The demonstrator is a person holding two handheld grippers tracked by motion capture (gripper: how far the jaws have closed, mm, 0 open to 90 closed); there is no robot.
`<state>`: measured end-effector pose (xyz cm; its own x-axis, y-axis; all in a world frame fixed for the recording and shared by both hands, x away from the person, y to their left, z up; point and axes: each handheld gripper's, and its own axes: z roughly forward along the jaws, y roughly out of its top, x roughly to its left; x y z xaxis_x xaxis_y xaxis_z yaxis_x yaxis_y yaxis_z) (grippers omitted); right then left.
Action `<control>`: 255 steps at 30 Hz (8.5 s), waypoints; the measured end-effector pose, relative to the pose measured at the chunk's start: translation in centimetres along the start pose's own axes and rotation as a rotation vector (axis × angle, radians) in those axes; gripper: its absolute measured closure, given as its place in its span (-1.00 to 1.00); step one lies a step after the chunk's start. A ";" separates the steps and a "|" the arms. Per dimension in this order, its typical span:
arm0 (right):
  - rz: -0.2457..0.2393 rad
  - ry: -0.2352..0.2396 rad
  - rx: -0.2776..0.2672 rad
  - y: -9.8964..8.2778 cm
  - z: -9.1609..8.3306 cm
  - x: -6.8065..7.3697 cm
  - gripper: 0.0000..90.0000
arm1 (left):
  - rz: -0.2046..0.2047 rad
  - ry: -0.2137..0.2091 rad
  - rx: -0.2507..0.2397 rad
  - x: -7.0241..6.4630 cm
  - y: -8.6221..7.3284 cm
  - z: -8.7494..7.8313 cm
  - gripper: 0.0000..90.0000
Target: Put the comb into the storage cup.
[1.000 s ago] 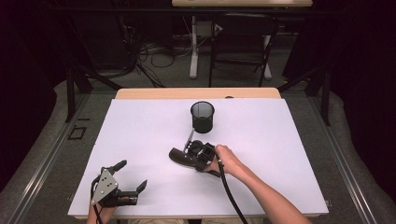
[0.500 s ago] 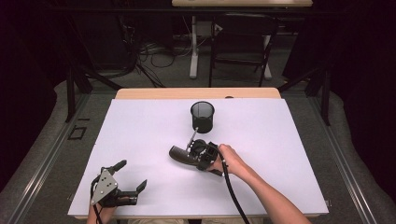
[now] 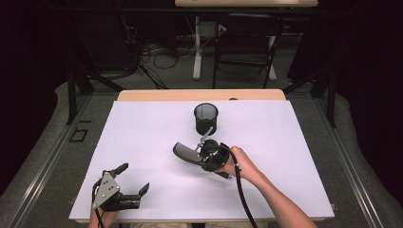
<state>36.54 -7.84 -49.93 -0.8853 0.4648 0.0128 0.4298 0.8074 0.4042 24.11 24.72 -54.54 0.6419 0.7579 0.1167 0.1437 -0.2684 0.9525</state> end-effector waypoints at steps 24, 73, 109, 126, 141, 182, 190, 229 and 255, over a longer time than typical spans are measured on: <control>0.051 -0.026 -0.216 -2.7 -3.0 -0.6 0.62 | -0.001 0.008 0.000 0.0 0.0 -0.1 -0.94; 0.155 -0.138 -0.419 -6.2 -5.7 -1.9 0.62 | -0.013 0.013 0.002 0.2 0.0 -0.2 -0.94; 0.213 -0.209 -0.545 -7.3 -8.2 -2.8 0.62 | -0.013 0.010 0.000 0.2 0.0 -0.1 -0.94; 0.231 -0.239 -0.615 -7.9 -8.2 -3.5 0.62 | -0.010 0.014 0.000 0.2 0.0 -0.2 -0.94; 0.223 -0.274 -0.664 -7.7 -7.4 -3.7 0.62 | -0.006 0.011 -0.001 0.2 0.0 -0.1 -0.94; 0.214 -0.346 -0.754 -6.8 -6.7 -4.1 0.62 | -0.008 0.014 -0.001 0.2 0.0 -0.1 -0.93; 0.215 -0.344 -0.760 -6.5 -6.7 -4.2 0.62 | -0.009 0.014 0.000 0.2 0.0 -0.1 -0.93; 0.208 -0.363 -0.781 -3.5 -7.7 -5.5 0.62 | -0.010 0.013 -0.002 0.3 0.0 -0.1 -0.93; 0.225 -0.367 -0.797 -1.4 -8.2 -6.8 0.62 | -0.017 0.014 -0.002 0.3 0.0 0.0 -0.93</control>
<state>40.52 -15.09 -43.05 -0.6244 0.7780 -0.0697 0.2145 0.2565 0.9424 24.26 24.93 -54.56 0.6288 0.7704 0.1048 0.1525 -0.2544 0.9550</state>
